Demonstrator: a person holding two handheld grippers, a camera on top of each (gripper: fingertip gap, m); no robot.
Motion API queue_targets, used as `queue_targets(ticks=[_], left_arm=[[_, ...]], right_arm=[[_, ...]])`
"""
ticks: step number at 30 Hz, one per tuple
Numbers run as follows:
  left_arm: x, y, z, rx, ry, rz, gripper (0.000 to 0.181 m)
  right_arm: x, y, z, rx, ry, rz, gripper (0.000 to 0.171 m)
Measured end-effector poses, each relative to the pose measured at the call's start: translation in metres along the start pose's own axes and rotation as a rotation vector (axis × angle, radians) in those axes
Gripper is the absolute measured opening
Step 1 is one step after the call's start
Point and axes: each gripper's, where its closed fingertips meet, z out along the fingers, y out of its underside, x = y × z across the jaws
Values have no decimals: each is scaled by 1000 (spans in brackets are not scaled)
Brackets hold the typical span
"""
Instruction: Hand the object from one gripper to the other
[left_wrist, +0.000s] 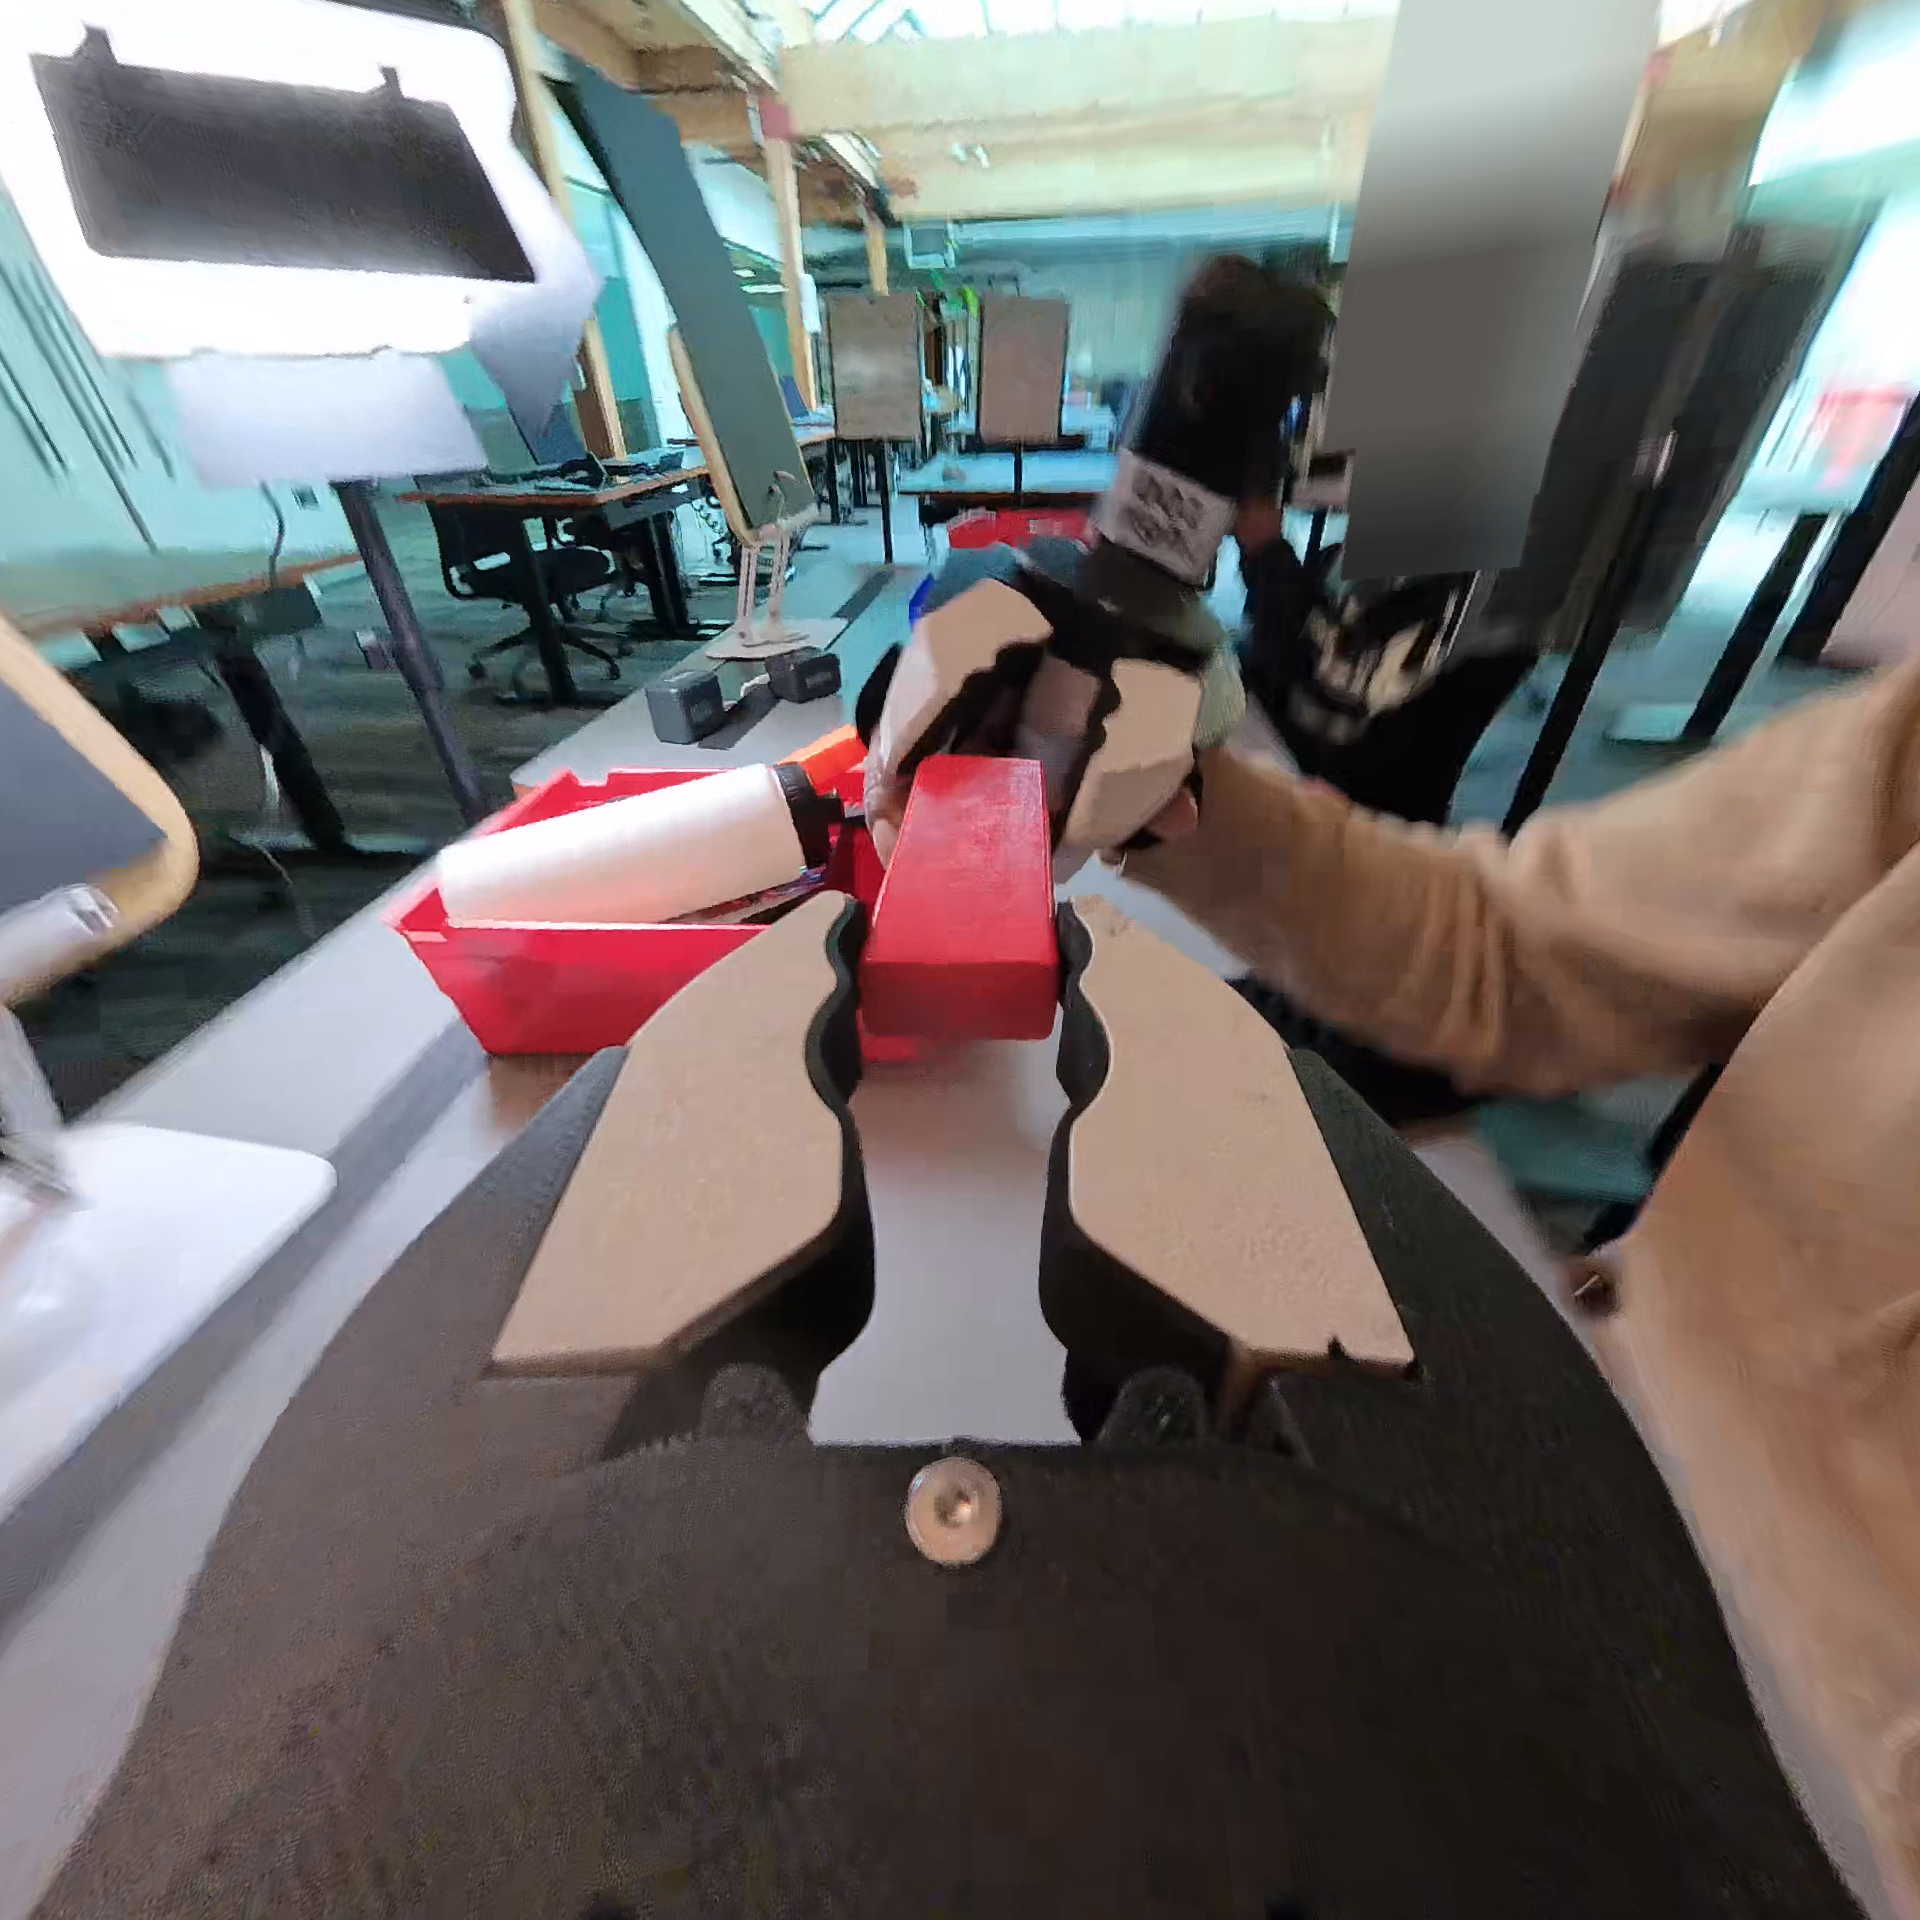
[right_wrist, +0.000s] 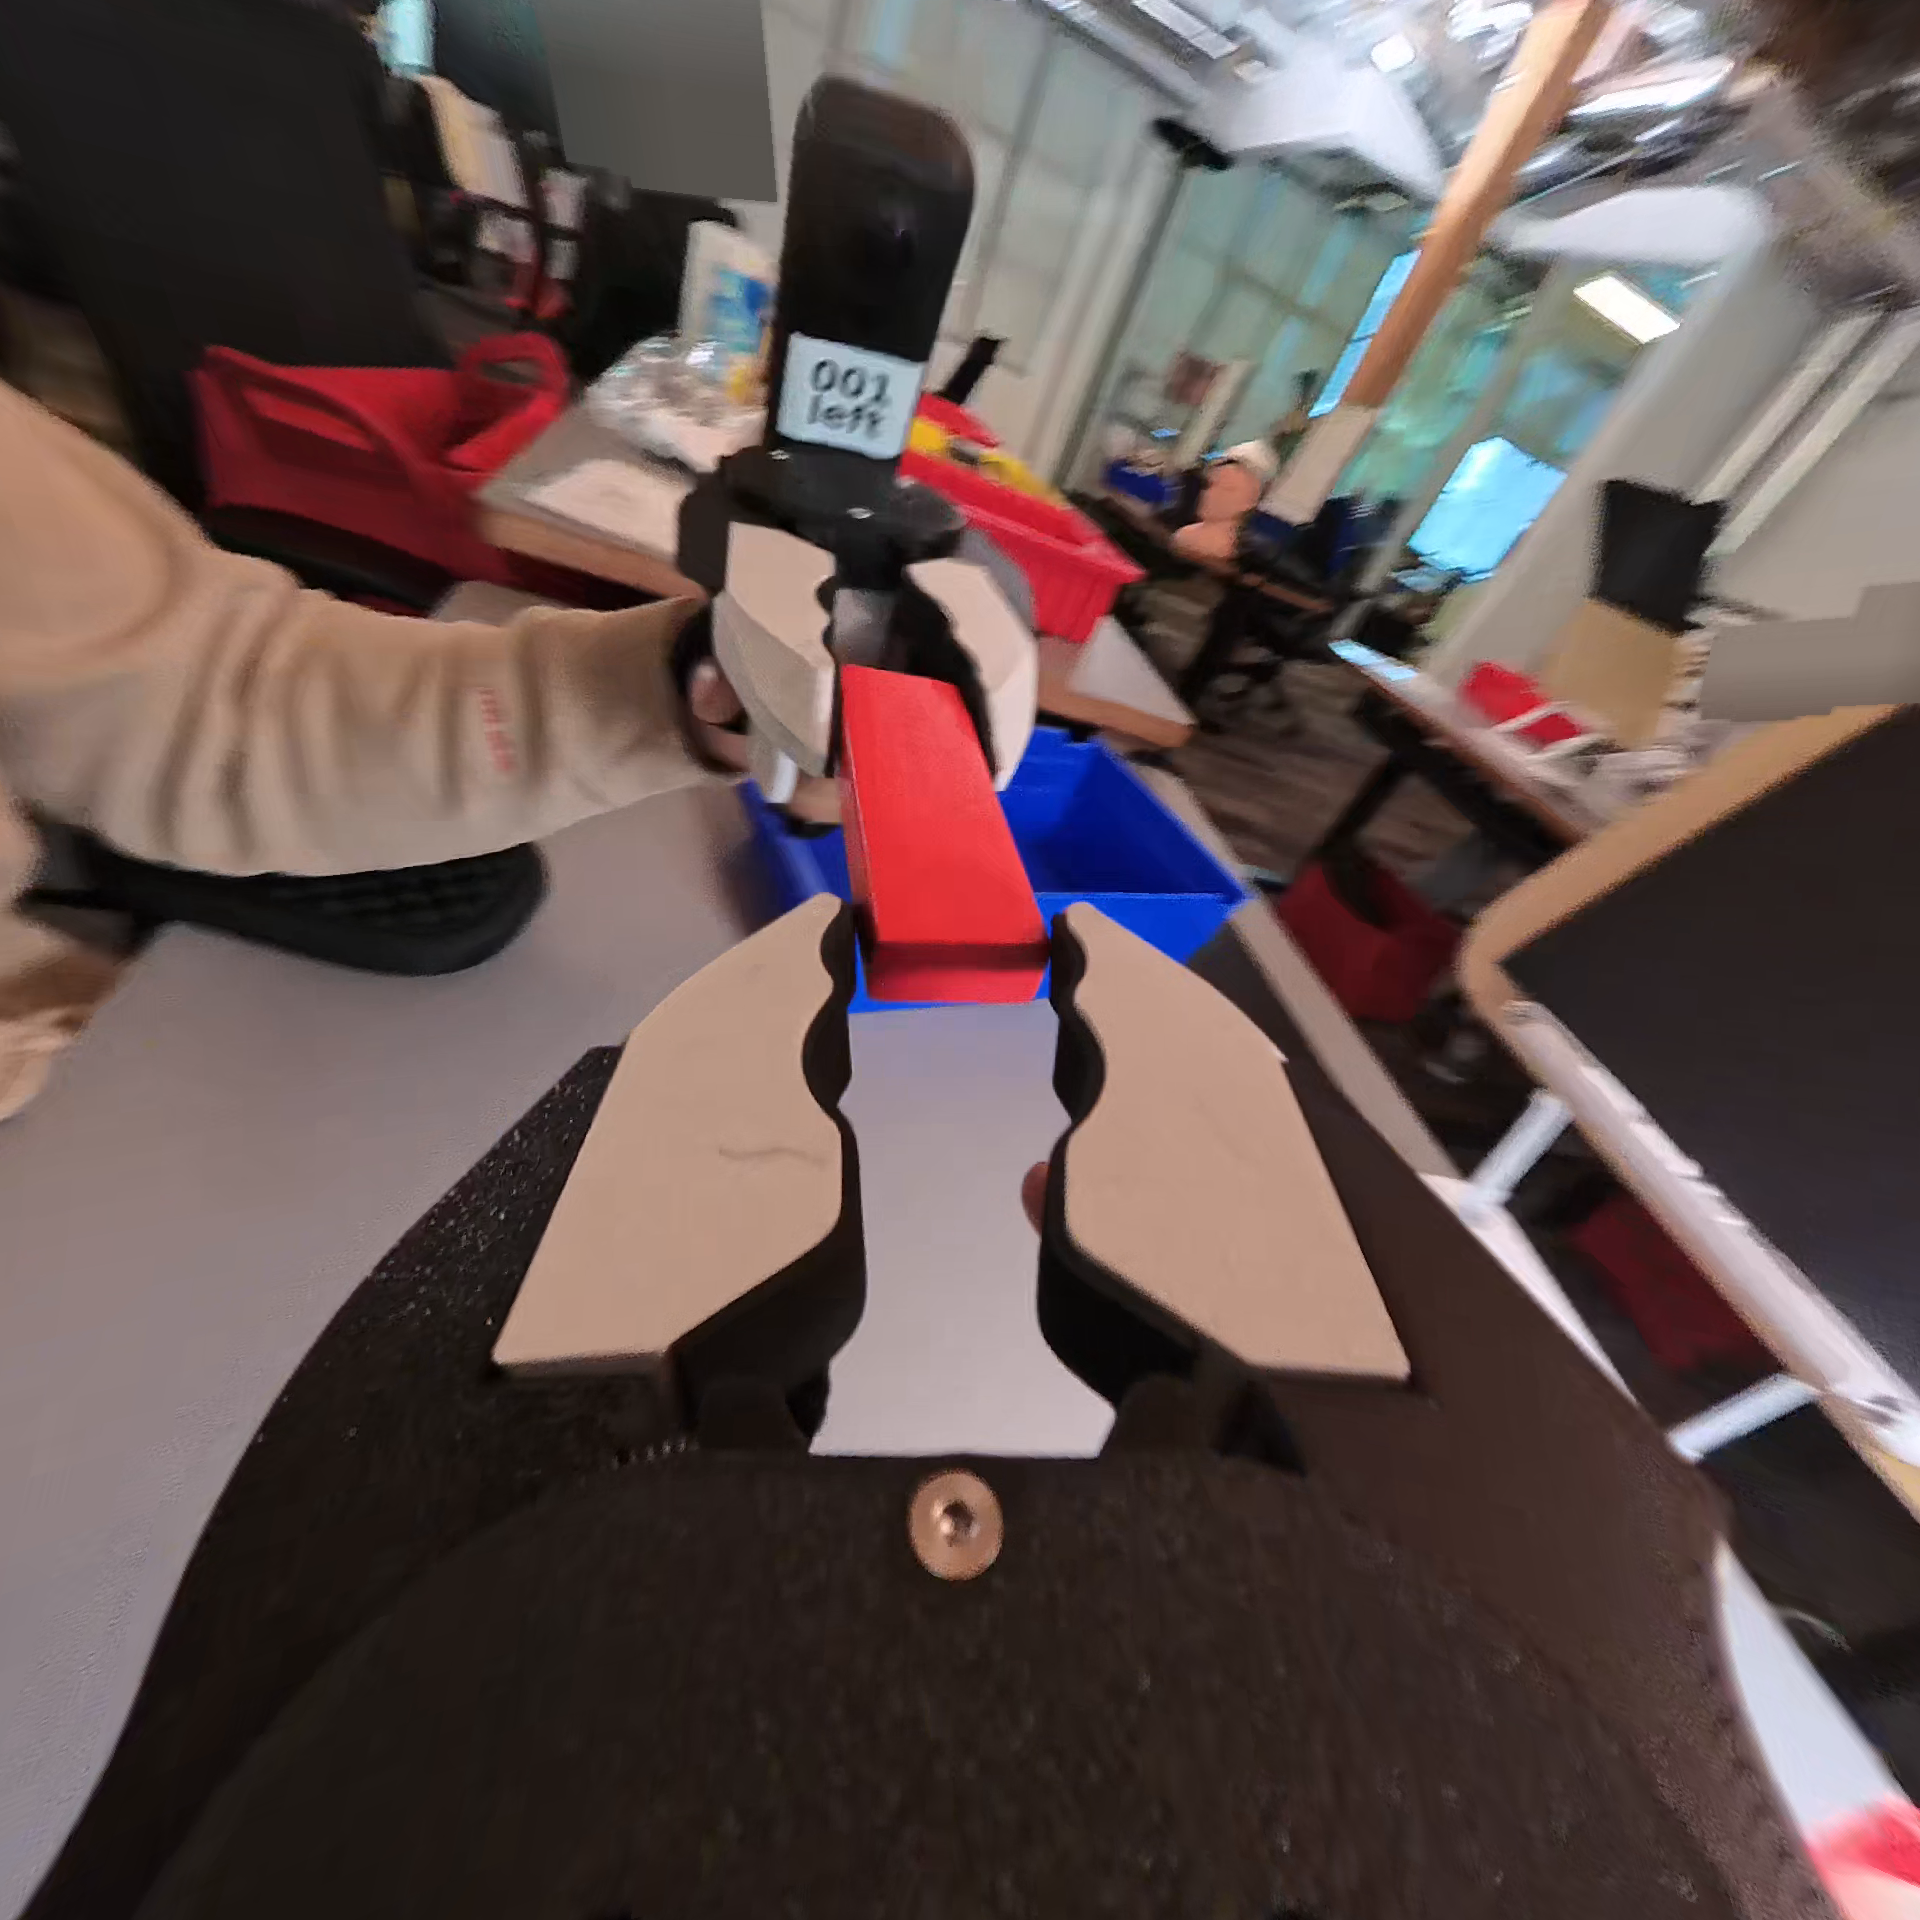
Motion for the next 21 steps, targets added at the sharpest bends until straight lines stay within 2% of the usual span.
queue_targets(ticks=[3, 5, 8, 11, 14, 15, 17, 19, 21], left_arm=[[-23, -3, -7, 98, 21, -320, 34], [-37, 0, -10, 148, 19, -465, 35], [-42, 2, -7, 202, 51, -601, 34], [-28, 9, 4, 147, 135, -671, 34], [-14, 16, 12, 74, 209, -722, 35], [-12, 16, 12, 72, 226, -738, 35], [-10, 12, 11, 87, 240, -714, 35], [-5, 6, 8, 88, 226, -578, 39], [-5, -2, 3, 103, 133, -379, 50]], right_arm=[[18, 2, -3, -44, 160, -142, 46], [22, 4, 0, -91, 228, -251, 49], [32, 3, 8, -99, 353, -322, 52], [38, 13, 13, -149, 416, -429, 54], [25, 17, 17, -147, 335, -453, 45], [17, 18, 18, -149, 281, -455, 30], [6, 22, 19, -160, 188, -416, 18], [2, 18, 18, -127, 139, -312, 17], [0, 11, 14, -63, 64, -122, 17]])
